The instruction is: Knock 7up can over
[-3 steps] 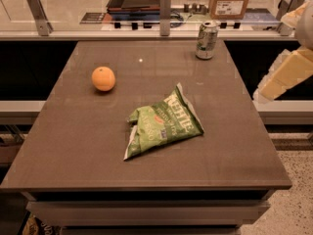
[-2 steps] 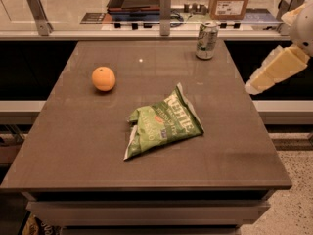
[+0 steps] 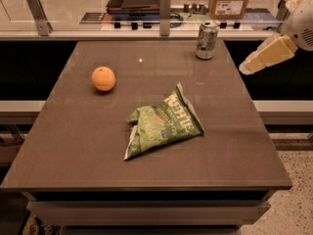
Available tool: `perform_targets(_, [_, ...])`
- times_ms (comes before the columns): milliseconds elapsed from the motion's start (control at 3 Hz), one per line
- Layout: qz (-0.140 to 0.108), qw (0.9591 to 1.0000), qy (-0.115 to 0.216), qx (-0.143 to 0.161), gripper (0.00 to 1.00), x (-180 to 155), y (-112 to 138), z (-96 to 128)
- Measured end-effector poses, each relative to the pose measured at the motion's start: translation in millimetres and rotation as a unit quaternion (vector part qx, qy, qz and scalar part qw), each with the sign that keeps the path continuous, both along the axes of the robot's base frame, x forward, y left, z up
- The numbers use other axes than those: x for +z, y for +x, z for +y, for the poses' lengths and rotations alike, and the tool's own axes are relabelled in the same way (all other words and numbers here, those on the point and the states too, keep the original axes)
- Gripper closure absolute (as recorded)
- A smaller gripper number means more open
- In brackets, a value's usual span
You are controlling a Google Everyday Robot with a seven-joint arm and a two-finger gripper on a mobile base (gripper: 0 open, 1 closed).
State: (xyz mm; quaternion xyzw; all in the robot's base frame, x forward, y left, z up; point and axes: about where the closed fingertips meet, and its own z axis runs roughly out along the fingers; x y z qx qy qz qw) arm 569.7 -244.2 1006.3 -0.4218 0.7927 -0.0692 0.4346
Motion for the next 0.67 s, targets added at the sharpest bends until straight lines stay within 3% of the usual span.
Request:
perform_targets(333, [0.0,1.0,0.001,0.0,0.0,1,0,0])
perform_targets(667, [-0.017,0.9993,0.034,-0.008,0.0,2,18,-1])
